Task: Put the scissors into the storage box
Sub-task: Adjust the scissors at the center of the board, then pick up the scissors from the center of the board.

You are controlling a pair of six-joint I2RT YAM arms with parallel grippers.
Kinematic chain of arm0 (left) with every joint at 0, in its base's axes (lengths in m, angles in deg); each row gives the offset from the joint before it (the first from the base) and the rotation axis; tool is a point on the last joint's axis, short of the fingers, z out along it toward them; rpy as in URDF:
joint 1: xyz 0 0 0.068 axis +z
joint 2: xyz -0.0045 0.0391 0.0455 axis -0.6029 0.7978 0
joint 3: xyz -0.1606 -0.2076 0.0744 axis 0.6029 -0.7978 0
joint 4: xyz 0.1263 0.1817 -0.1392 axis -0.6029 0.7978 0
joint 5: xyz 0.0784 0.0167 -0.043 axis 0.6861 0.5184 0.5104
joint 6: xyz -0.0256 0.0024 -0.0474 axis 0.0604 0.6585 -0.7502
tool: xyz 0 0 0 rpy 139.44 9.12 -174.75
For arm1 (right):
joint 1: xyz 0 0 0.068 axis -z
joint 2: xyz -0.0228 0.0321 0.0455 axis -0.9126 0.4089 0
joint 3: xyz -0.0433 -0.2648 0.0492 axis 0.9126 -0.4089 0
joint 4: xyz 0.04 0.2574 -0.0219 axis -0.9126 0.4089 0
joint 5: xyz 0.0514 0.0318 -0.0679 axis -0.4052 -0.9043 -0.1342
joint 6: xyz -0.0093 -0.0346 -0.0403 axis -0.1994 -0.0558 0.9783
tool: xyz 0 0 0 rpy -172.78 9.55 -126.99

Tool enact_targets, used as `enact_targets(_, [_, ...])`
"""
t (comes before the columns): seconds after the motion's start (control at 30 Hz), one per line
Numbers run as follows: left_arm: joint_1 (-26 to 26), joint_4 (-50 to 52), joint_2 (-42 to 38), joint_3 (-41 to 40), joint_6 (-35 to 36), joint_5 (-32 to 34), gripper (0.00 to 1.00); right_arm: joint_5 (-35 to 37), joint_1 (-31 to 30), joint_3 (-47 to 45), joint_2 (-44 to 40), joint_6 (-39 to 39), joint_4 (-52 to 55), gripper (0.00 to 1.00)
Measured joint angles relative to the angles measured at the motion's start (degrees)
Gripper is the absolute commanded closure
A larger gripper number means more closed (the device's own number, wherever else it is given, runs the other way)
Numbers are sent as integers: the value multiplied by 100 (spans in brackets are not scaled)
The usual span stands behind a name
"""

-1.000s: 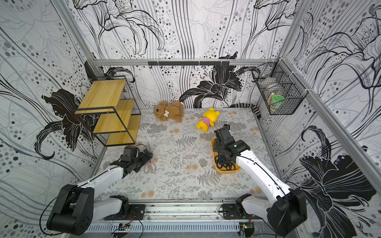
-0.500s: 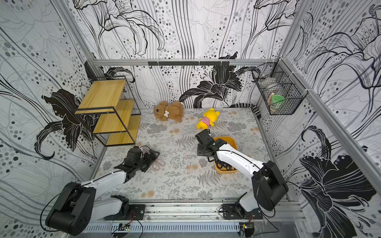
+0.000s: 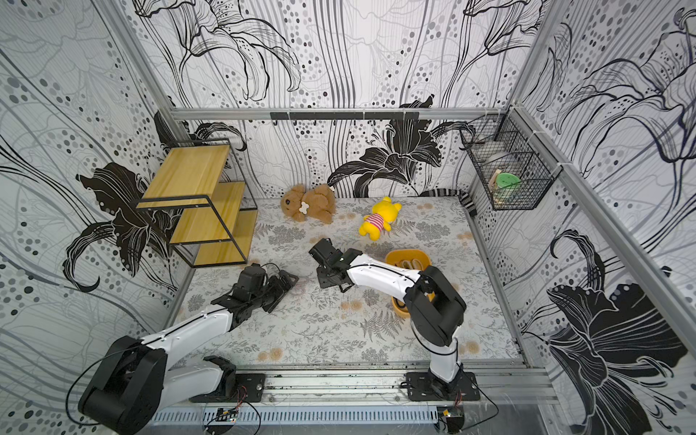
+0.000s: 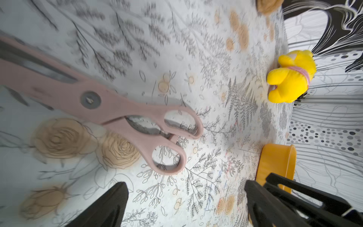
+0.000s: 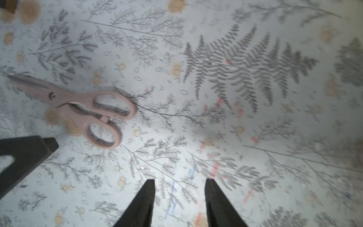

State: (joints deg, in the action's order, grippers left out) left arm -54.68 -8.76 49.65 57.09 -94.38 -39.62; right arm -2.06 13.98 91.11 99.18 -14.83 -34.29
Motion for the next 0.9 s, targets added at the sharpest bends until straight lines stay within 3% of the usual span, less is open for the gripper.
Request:
enact_targets(0.17, [914,487,-413,59,291,109,3,-203,-341,870,715,597,81,55])
enact_targets(0.4, [1746,822,-109,149,511,-120,3,-389,-662,1838,1534,1410,162,58])
enact_targets(0.9, [2031,798,-9,232,514,-448,3,-592,-765,2177,2100,2238,203,66])
